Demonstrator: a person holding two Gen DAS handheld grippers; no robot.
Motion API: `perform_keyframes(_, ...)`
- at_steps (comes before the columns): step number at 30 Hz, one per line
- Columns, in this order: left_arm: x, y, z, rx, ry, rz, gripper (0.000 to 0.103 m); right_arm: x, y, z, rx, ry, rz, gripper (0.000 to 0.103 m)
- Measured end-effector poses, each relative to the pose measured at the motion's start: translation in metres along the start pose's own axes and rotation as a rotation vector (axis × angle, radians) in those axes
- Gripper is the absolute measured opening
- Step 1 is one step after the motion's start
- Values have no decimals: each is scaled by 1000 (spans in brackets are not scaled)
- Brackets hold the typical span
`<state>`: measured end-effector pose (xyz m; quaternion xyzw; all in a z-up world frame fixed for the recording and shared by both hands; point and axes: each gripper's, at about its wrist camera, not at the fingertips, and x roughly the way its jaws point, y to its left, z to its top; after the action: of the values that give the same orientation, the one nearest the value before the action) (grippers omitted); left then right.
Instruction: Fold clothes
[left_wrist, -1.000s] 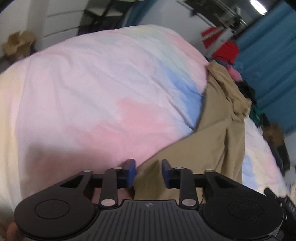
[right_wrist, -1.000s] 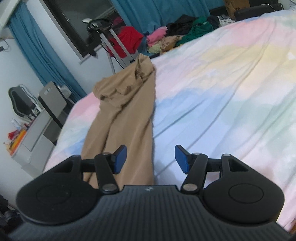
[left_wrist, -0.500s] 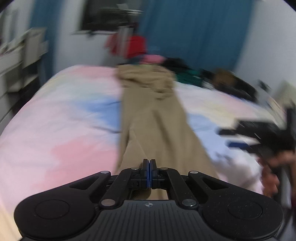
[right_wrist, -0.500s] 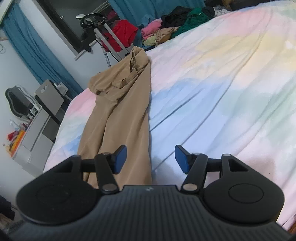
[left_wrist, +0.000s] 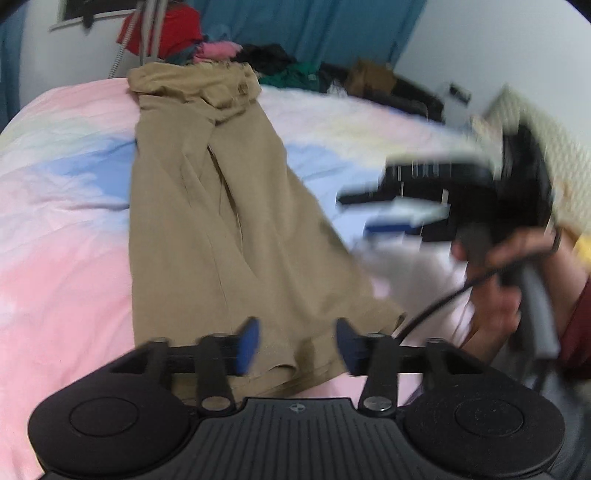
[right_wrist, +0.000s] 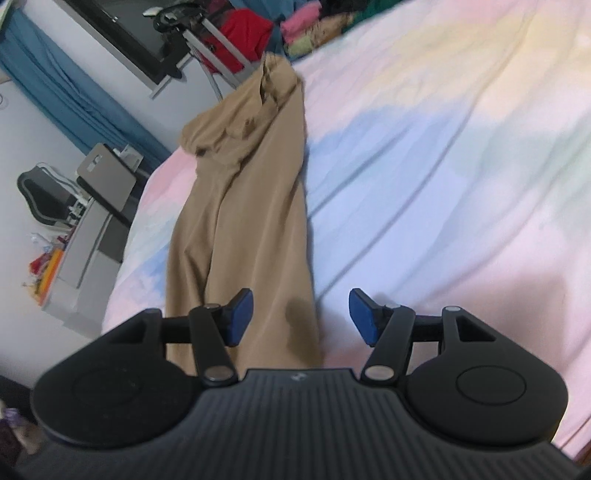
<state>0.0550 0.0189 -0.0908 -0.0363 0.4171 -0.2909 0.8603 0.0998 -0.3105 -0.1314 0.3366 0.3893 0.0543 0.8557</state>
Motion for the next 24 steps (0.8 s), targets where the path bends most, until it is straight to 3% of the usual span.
perform_keyframes(2,-11,14,3,-93,-45,20,71,2,-2,-8,23,48,19,61)
perform_keyframes(6,-1,35,5,-228,-8,81,73,6,-4,-23,44,128,39,61)
perform_keyframes(13,18,73,8,-462,66,190,72,11,-4,-34,55,161,33,60)
perform_keyframes(17,21,69,2,-466,112,100,72,14,-4,-40,69,205,75,60)
perform_keyframes(20,21,64,-2,-451,144,50,63,15,0,-44,52,237,97,60)
perform_keyframes(24,19,60,-1,-431,150,79,41,13,5,-52,19,265,102,59)
